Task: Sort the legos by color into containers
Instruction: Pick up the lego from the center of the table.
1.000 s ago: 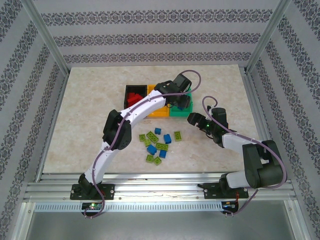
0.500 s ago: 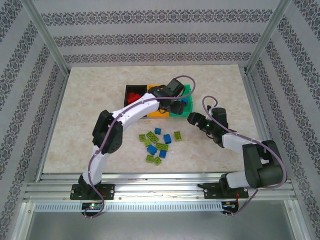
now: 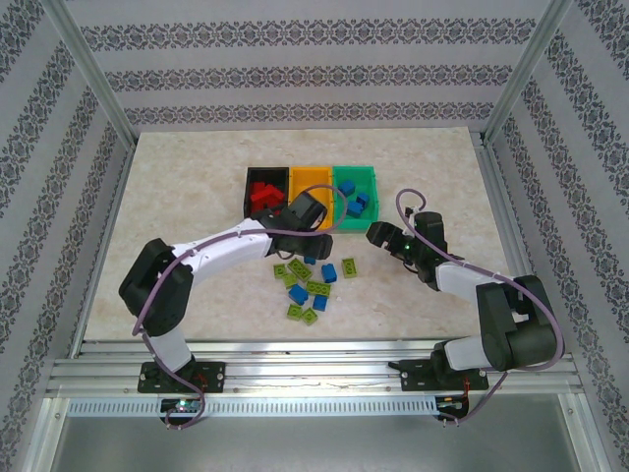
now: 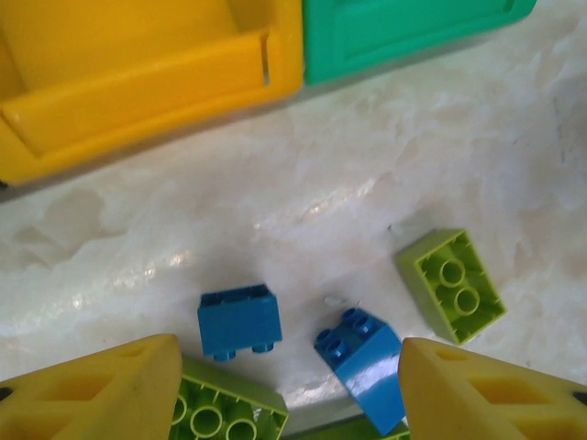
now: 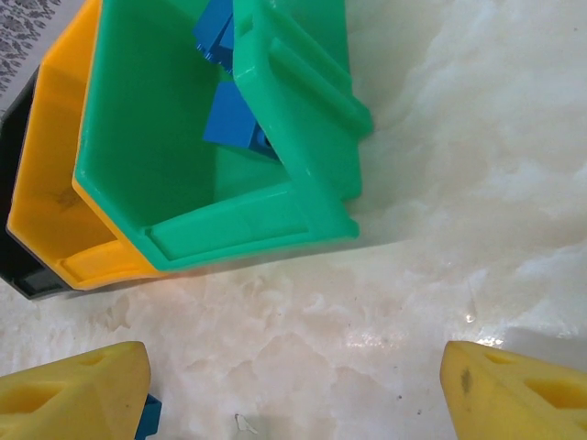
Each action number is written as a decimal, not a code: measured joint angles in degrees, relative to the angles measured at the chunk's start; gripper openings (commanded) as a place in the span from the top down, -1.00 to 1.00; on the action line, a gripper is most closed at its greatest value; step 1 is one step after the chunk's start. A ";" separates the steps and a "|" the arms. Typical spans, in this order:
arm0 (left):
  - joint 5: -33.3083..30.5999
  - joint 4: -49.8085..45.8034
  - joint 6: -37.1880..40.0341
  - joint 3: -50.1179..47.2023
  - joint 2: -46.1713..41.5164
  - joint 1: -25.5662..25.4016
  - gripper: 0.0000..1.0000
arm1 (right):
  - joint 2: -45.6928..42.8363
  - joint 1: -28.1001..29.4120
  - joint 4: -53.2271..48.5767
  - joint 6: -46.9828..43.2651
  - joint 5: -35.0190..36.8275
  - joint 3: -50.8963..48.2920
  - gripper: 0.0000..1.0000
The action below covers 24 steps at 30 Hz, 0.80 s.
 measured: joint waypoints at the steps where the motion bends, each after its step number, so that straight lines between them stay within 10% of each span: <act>1: 0.31 0.15 -0.02 -0.52 -0.07 0.00 -0.28 | 0.00 0.22 0.00 -0.02 0.00 0.00 -0.66; 24: -1.46 -7.74 2.67 7.72 9.81 0.00 -0.27 | 0.00 0.70 -0.04 -0.04 0.00 0.00 -0.66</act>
